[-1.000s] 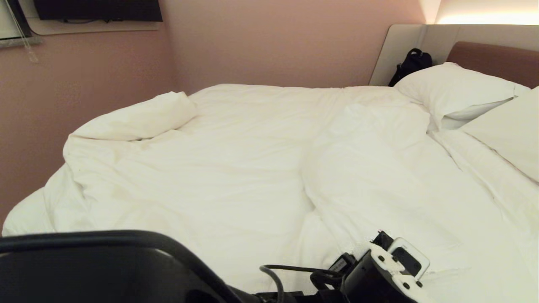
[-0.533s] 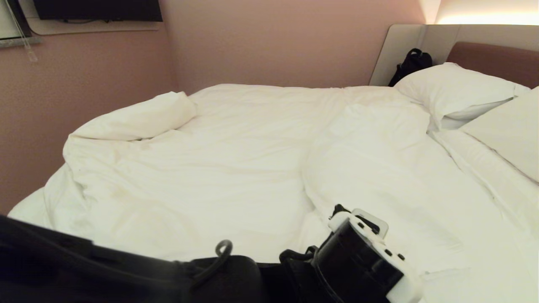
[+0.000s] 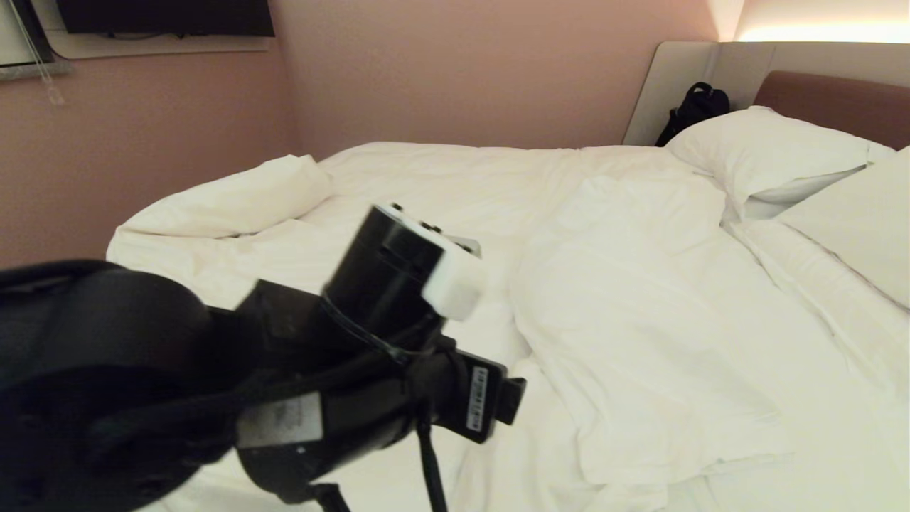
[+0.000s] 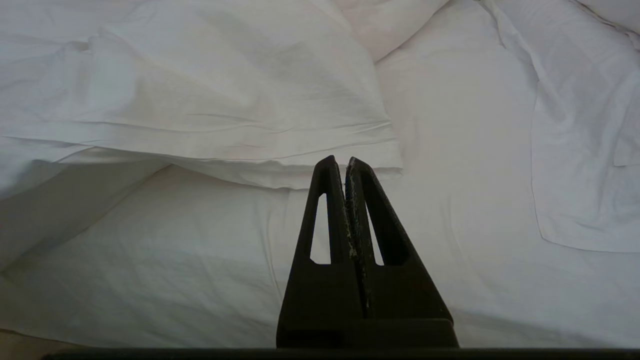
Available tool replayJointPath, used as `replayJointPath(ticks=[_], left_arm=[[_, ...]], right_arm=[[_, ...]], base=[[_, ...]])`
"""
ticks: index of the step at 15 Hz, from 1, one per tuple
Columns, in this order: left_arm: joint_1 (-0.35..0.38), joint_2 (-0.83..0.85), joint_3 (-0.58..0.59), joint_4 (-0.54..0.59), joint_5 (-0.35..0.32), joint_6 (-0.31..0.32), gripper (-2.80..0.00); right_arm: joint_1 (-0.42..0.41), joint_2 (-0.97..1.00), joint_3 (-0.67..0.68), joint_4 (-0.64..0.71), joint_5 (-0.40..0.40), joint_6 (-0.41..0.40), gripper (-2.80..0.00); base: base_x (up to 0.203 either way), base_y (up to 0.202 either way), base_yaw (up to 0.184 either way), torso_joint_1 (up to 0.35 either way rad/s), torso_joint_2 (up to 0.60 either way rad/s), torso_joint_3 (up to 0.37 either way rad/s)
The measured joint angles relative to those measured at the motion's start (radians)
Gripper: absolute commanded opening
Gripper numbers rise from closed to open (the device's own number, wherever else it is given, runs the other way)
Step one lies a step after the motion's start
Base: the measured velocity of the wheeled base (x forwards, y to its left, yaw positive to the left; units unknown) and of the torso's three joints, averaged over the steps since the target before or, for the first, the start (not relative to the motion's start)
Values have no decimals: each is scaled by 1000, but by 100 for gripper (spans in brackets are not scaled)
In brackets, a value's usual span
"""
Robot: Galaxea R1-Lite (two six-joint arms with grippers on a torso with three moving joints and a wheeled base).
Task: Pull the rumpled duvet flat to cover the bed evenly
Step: Flatten the corners of the folded blanket
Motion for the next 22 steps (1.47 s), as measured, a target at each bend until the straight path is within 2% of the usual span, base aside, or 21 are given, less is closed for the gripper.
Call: replayJointPath(ticks=[5, 9, 11, 16, 19, 22], left_arm=[[210, -235, 52, 144, 6, 10, 0], [380, -434, 161, 182, 2, 75, 0], [413, -521, 204, 186, -11, 94, 0], [433, -675, 276, 199, -4, 108, 0], [437, -770, 296, 227, 75, 156, 0], [439, -833, 322, 271, 147, 159, 0]], right_arm=[[0, 0, 0, 0, 0, 0, -280], [0, 0, 0, 0, 0, 0, -280], [0, 0, 0, 0, 0, 0, -280], [0, 0, 0, 0, 0, 0, -280], [0, 0, 0, 0, 0, 0, -280], [0, 0, 0, 0, 0, 0, -280]], base=[[0, 0, 0, 0, 0, 0], [0, 0, 0, 0, 0, 0], [0, 0, 0, 0, 0, 0], [0, 0, 0, 0, 0, 0], [0, 0, 0, 0, 0, 0], [0, 0, 0, 0, 0, 0]])
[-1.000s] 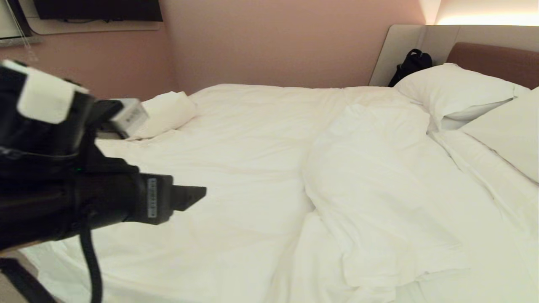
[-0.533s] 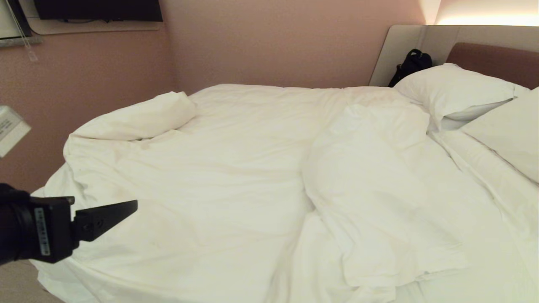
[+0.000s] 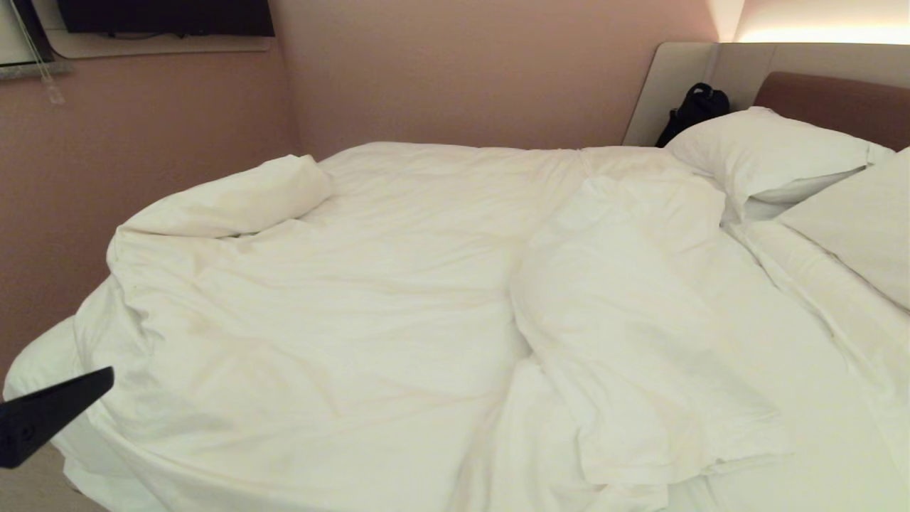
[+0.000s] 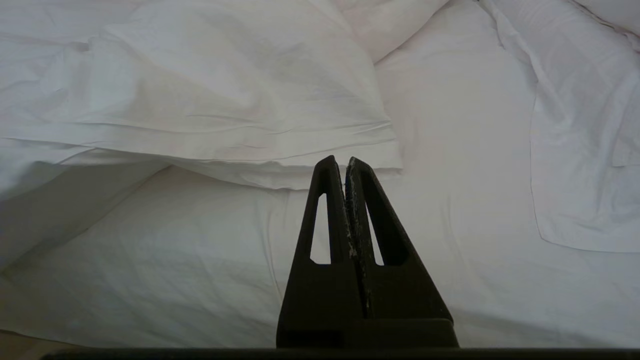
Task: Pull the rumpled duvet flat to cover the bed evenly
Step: Flatten the corners of the folded blanket
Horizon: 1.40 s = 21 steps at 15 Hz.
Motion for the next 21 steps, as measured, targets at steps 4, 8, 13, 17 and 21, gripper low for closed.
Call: replayJointPath(ticks=[4, 8, 13, 17, 21], left_arm=[[6, -69, 27, 33, 224, -13, 0], [121, -144, 68, 23, 457, -19, 0], [306, -301, 92, 13, 469, 10, 0], [365, -478, 202, -140, 324, 93, 0], [506, -534, 276, -191, 188, 138, 0]], right_arm=[[0, 0, 0, 0, 0, 0, -280], [0, 0, 0, 0, 0, 0, -280], [0, 0, 0, 0, 0, 0, -280], [0, 0, 0, 0, 0, 0, -280], [0, 0, 0, 0, 0, 1, -280]], base=[[0, 0, 0, 0, 0, 0], [0, 0, 0, 0, 0, 0], [0, 0, 0, 0, 0, 0], [0, 0, 0, 0, 0, 0], [0, 0, 0, 0, 0, 0]])
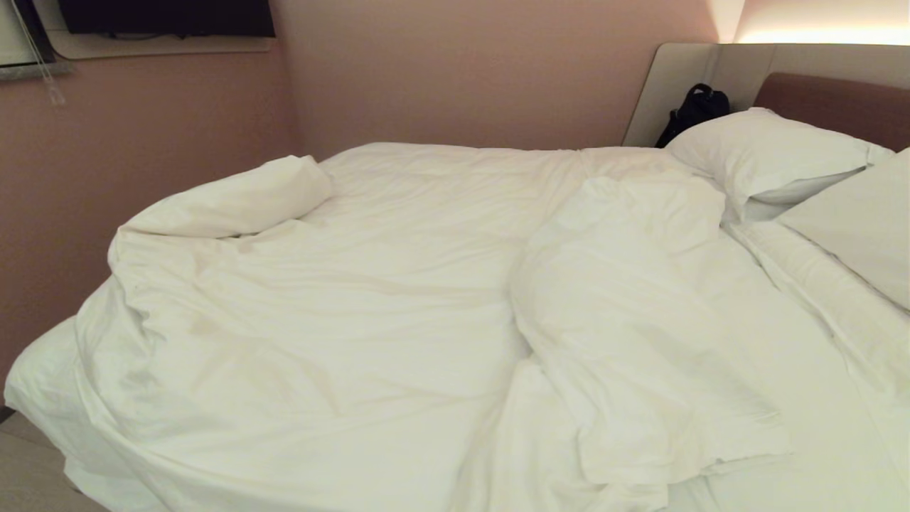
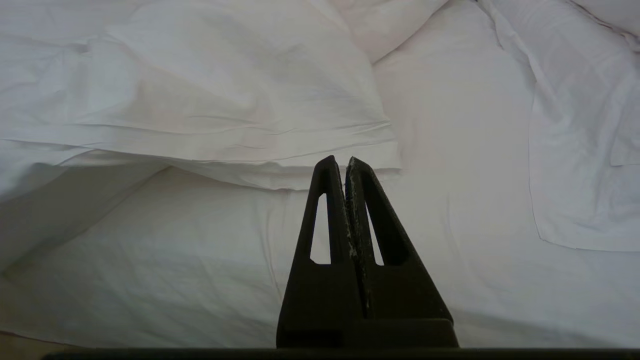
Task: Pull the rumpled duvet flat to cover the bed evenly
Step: Flatten the corners of the folded blanket
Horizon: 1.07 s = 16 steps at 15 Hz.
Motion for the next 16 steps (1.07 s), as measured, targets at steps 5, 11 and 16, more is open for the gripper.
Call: replayJointPath(ticks=[5, 11, 16], left_arm=[[23, -54, 67, -29, -354, -6, 0], [13, -213, 245, -32, -846, 15, 0], [12, -262, 397, -119, -851, 82, 0]], right_arm=[[0, 0, 0, 0, 0, 0, -280], [0, 0, 0, 0, 0, 0, -280], [0, 0, 0, 0, 0, 0, -280]], base=[[0, 0, 0, 0, 0, 0], [0, 0, 0, 0, 0, 0], [0, 0, 0, 0, 0, 0]])
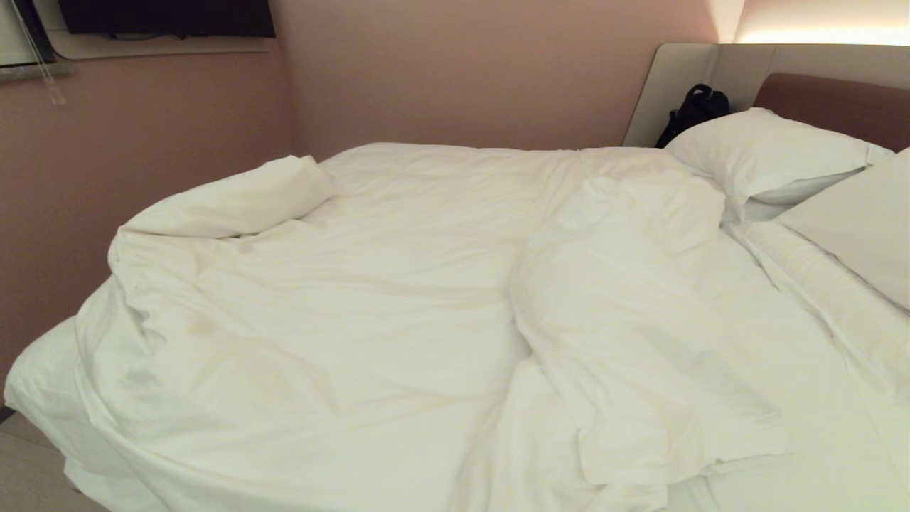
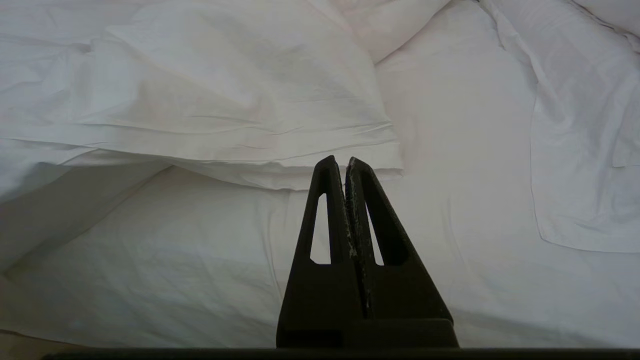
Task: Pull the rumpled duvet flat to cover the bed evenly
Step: Flatten the corners of the folded blanket
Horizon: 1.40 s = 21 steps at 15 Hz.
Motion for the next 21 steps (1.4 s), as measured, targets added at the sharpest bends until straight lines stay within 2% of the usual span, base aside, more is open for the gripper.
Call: replayJointPath(ticks=[2, 4, 7, 10, 12, 15, 21], left_arm=[[0, -2, 81, -89, 19, 59, 0], [0, -3, 125, -169, 81, 101, 0], [0, -3, 141, -154, 137, 137, 0], [0, -3, 155, -144, 166, 133, 0], [0, -3, 158, -144, 165, 131, 0], [0, -3, 158, -77, 154, 104, 0], [-1, -3, 158, -86, 157, 88, 0]], right_arm=[[0, 0, 0, 0, 0, 0, -280], [0, 0, 0, 0, 0, 0, -280], [0, 0, 0, 0, 0, 0, -280], [0, 0, 0, 0, 0, 0, -280], [0, 0, 0, 0, 0, 0, -280], [0, 0, 0, 0, 0, 0, -280], [0, 0, 0, 0, 0, 0, -280]], base=[[0, 0, 0, 0, 0, 0], [0, 0, 0, 0, 0, 0], [0, 0, 0, 0, 0, 0], [0, 0, 0, 0, 0, 0], [0, 0, 0, 0, 0, 0], [0, 0, 0, 0, 0, 0], [0, 0, 0, 0, 0, 0]])
